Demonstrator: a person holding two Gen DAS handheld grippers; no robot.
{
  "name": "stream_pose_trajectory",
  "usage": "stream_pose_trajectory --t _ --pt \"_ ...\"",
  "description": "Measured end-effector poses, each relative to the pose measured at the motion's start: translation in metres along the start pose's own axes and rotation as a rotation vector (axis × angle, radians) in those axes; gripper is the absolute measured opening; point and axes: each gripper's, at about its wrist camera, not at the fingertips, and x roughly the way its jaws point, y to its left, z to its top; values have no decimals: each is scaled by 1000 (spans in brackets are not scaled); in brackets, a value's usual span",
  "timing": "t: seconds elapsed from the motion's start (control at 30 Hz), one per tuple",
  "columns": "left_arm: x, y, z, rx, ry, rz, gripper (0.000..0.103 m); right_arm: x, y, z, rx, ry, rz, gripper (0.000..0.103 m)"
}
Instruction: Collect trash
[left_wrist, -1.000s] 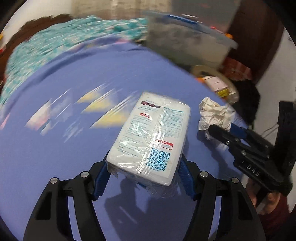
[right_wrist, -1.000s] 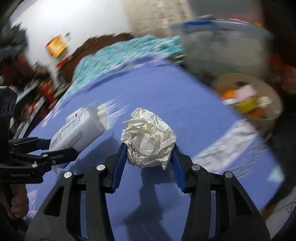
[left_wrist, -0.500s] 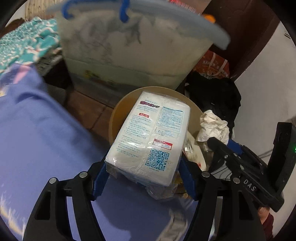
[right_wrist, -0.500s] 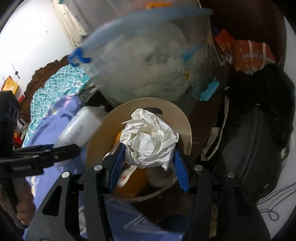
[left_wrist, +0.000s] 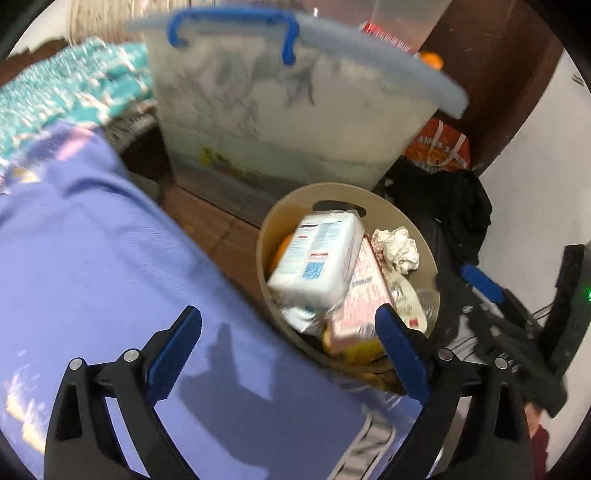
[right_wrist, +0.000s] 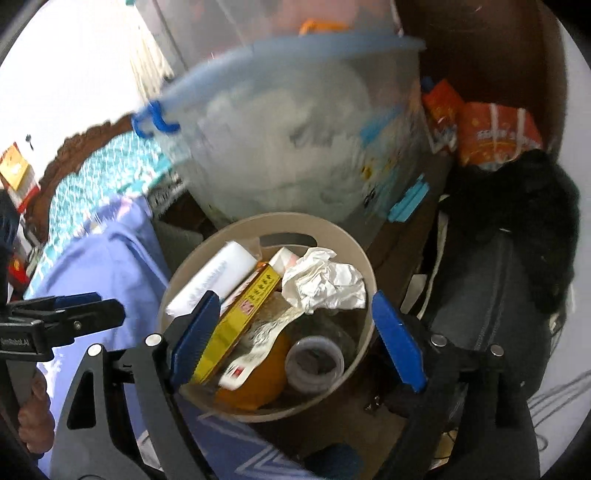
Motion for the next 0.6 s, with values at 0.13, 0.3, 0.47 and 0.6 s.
stream_pose_trajectory --t 0.13,0.3,0.47,0.6 --pt "-39 -2 -35 65 -74 89 92 -43 10 -25 64 -70 3 92" --pt "-83 4 -78 91 -135 146 94 -83 36 -69 162 -111 20 96" --pt "-128 22 -116 98 -167 169 94 -114 74 -105 211 -113 38 97" --pt "-161 31 -141 122 -197 213 94 -136 102 -118 209 -118 28 97"
